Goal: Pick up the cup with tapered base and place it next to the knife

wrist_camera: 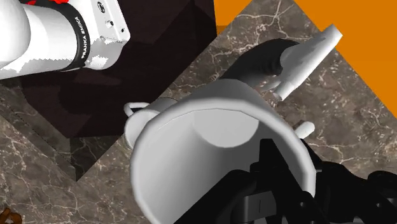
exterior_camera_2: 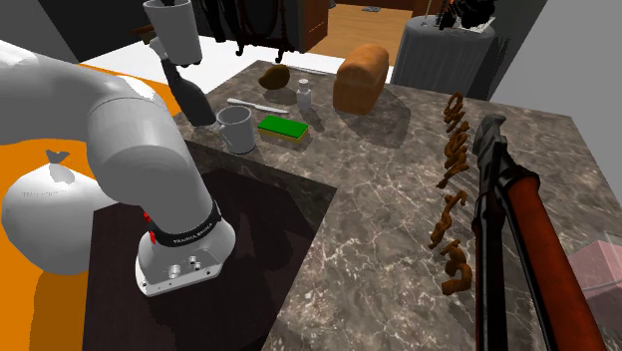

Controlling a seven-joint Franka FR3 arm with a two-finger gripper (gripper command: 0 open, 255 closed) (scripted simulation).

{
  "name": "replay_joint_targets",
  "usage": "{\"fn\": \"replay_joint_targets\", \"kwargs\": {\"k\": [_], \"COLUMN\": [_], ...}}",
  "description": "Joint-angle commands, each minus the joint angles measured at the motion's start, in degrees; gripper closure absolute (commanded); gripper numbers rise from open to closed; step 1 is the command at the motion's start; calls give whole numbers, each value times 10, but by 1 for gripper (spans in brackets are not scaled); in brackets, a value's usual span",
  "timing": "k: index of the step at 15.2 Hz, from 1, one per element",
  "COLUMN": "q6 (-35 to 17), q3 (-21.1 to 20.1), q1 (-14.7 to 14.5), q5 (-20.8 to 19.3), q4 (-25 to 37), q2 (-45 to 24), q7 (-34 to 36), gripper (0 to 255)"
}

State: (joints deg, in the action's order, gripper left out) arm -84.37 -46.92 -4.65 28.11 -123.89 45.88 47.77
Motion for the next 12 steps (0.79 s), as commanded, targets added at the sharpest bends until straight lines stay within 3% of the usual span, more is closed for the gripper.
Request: {"fn": "replay_joint_targets", "kwargs": {"k": [1, 5, 12], "q6": [0, -6, -52], "q3": [-39, -118, -137], "q1": [14, 53, 48], "q5": [11, 21, 38], "q4": [38, 108, 56], "q2": [-22, -64, -53], "q7": [35, 92, 84], "gripper": [255, 255, 255]}}
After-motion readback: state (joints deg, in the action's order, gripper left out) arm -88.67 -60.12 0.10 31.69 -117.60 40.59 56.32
